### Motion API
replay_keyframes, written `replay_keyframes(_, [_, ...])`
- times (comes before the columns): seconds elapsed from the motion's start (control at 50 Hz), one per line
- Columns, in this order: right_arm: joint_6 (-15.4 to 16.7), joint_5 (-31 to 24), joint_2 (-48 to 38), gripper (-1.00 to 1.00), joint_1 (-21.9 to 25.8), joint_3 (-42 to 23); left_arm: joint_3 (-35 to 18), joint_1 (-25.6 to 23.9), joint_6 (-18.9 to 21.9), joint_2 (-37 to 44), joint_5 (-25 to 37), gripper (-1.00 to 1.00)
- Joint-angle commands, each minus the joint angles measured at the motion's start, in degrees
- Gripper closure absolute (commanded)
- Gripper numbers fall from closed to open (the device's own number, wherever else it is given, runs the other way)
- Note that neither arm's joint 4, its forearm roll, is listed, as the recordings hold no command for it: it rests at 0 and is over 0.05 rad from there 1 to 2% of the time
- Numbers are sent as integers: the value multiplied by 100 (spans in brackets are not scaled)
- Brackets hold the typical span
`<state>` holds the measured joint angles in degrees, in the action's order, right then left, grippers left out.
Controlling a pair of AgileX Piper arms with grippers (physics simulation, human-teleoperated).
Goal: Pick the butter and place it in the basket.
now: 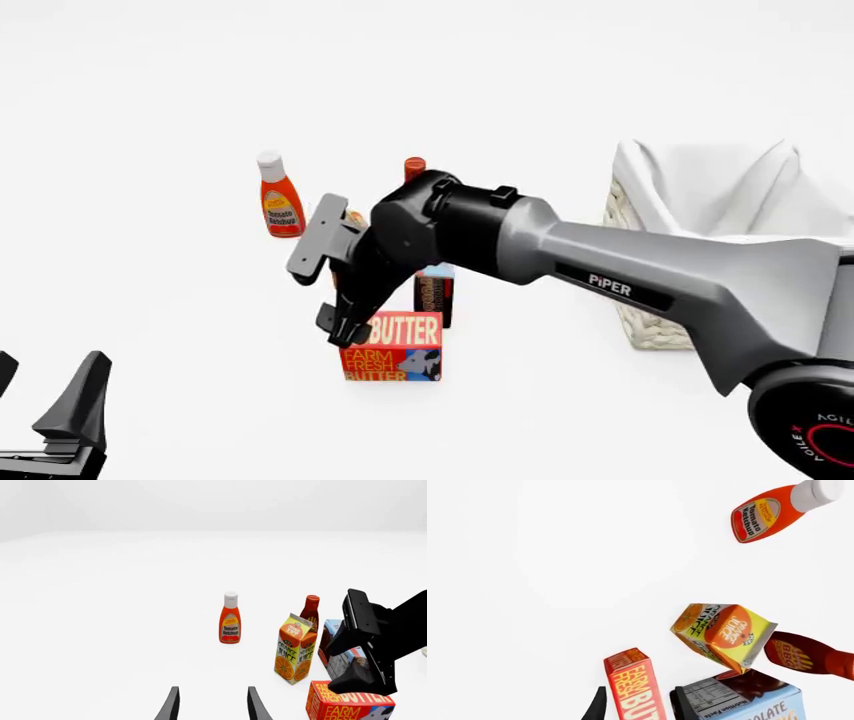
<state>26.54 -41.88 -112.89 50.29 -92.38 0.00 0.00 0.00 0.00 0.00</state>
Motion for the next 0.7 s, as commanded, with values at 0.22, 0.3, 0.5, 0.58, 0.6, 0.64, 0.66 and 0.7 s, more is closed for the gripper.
replay_keyframes(0.22, [-3, -20, -128, -100, 24, -84, 0, 0, 0, 0, 0, -100])
replay_keyframes(0.3, [5, -14, -169, -100, 18, -83, 0, 0, 0, 0, 0, -100])
replay_keyframes(0.5, [2, 14, -209, -100, 33, -48, 0, 0, 0, 0, 0, -100])
replay_keyframes(0.58, [-17, 19, -222, -100, 55, -48, 0, 0, 0, 0, 0, -100])
replay_keyframes(0.6, [-13, 23, -229, -100, 54, -47, 0, 0, 0, 0, 0, -100])
replay_keyframes(0.64, [-7, 27, -239, -100, 49, -50, 0, 0, 0, 0, 0, -100])
replay_keyframes(0.66, [-18, 31, -239, -100, 59, -47, 0, 0, 0, 0, 0, -100])
replay_keyframes(0.7, [-26, 36, -244, -100, 61, -45, 0, 0, 0, 0, 0, -100])
